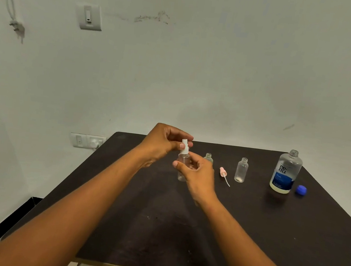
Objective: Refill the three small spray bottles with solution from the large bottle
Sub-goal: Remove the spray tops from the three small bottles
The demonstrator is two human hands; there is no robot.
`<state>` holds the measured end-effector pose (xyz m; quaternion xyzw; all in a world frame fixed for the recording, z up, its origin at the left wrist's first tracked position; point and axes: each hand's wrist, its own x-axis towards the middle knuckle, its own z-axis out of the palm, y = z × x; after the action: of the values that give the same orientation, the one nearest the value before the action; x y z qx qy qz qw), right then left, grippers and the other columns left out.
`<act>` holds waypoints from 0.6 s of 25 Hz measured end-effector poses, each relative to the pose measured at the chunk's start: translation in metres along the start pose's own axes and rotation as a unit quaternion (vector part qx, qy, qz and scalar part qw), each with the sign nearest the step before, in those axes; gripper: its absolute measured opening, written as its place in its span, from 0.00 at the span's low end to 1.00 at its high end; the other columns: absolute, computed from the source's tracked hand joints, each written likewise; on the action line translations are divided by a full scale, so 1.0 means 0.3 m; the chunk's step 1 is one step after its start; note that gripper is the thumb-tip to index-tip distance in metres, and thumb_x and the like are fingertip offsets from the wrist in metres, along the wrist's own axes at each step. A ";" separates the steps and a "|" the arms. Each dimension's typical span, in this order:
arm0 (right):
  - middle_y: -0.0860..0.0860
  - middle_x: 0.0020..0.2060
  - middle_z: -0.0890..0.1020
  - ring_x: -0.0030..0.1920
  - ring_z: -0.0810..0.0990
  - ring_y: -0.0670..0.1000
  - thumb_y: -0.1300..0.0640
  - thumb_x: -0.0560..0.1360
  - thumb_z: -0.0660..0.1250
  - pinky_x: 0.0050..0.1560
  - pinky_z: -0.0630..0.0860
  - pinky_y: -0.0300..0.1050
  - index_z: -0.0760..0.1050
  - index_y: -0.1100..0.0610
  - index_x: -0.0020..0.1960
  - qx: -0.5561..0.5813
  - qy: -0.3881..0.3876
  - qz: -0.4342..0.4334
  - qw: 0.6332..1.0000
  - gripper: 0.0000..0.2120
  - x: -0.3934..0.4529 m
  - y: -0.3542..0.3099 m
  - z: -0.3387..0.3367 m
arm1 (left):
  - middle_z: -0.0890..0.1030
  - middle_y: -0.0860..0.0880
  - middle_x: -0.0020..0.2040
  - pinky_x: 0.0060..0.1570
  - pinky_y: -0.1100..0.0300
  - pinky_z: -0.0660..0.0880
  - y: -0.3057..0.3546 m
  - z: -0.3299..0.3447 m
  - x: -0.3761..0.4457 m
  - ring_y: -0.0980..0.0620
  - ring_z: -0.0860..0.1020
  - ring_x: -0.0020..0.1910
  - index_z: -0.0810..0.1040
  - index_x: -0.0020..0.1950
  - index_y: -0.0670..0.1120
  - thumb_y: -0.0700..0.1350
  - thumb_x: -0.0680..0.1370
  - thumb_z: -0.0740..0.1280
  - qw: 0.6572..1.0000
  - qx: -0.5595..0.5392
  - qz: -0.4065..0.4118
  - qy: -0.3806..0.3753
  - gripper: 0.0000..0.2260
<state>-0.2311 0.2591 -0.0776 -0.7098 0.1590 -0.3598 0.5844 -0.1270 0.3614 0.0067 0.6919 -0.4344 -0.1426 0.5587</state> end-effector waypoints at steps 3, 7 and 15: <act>0.45 0.48 0.86 0.49 0.84 0.45 0.56 0.74 0.77 0.45 0.78 0.34 0.82 0.51 0.60 -0.006 -0.002 0.011 1.000 0.15 -0.005 -0.001 0.013 | 0.87 0.49 0.41 0.46 0.60 0.83 -0.009 0.036 0.006 0.52 0.85 0.41 0.86 0.46 0.44 0.45 0.69 0.82 0.992 0.085 -0.008 0.098 0.10; 0.47 0.45 0.85 0.48 0.84 0.47 0.57 0.74 0.76 0.46 0.80 0.38 0.82 0.52 0.56 -0.009 0.000 0.008 1.000 0.11 -0.009 -0.005 0.010 | 0.87 0.50 0.47 0.52 0.58 0.83 -0.015 0.021 0.009 0.53 0.85 0.48 0.85 0.52 0.47 0.43 0.74 0.78 0.996 0.064 0.010 0.063 0.08; 0.50 0.41 0.82 0.42 0.80 0.48 0.57 0.76 0.71 0.46 0.80 0.48 0.80 0.51 0.51 -0.027 -0.018 -0.009 0.999 0.04 0.006 0.021 0.020 | 0.86 0.52 0.45 0.47 0.63 0.79 0.007 0.015 0.026 0.57 0.84 0.45 0.86 0.51 0.48 0.40 0.77 0.75 0.985 0.164 0.051 0.034 0.05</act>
<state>-0.2246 0.2605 -0.0833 -0.7330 0.1516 -0.3474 0.5649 -0.1264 0.3525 0.0092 0.7558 -0.4670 -0.0174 0.4587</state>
